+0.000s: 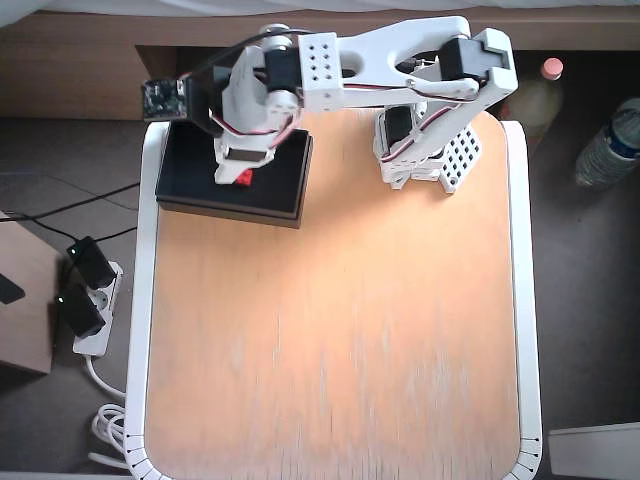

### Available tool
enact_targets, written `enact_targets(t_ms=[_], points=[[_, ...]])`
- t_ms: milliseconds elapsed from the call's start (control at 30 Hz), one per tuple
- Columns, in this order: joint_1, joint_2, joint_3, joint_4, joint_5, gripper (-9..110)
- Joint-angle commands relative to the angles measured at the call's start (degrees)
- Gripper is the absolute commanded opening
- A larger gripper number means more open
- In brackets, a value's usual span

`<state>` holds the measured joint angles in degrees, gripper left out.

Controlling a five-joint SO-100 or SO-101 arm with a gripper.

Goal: Grasp a lego block and put it in the bin.

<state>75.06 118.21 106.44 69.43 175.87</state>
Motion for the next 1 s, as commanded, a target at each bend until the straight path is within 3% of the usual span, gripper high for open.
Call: enact_targets(t_ms=[0, 167, 333, 733, 967], points=[[-6.6, 8.3, -0.9, -1.8, -2.7, 15], [-18.7, 12.9, -0.9, -1.8, -5.3, 12], [-28.6, 17.5, -0.9, -1.9, -5.3, 0], [-50.3, 25.8, -0.7, -1.8, -0.3, 0], [-60.6, 34.1, 7.9, -2.5, 1.3, 0]])
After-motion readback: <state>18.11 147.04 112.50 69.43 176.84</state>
